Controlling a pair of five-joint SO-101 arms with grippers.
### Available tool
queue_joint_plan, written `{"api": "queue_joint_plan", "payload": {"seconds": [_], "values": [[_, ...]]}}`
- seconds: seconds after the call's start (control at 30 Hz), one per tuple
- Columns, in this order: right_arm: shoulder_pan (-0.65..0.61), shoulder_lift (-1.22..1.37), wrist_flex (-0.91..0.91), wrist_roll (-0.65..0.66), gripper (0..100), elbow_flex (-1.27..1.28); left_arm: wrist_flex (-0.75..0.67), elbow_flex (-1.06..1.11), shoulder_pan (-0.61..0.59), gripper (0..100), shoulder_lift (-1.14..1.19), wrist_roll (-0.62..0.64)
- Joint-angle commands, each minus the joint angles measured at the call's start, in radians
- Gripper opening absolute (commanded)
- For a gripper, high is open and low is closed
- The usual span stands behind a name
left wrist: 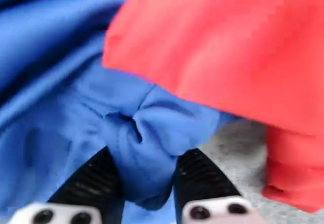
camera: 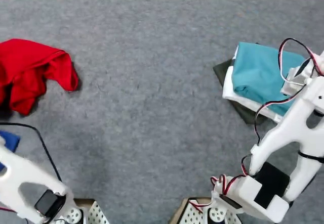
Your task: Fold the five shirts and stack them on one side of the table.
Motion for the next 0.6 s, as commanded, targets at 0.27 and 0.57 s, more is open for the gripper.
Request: {"api": "queue_joint_plan", "payload": {"seconds": [0.27,0.57], "values": [[-0.013,-0.053,0.015,-0.063,6.6,0.002,0.097,-0.279,-0.146,2,-0.150,-0.043],[-0.012,-0.054,0.015,-0.063,6.6,0.140,0.095,-0.483,-0.186,2,-0.561,0.081]]}}
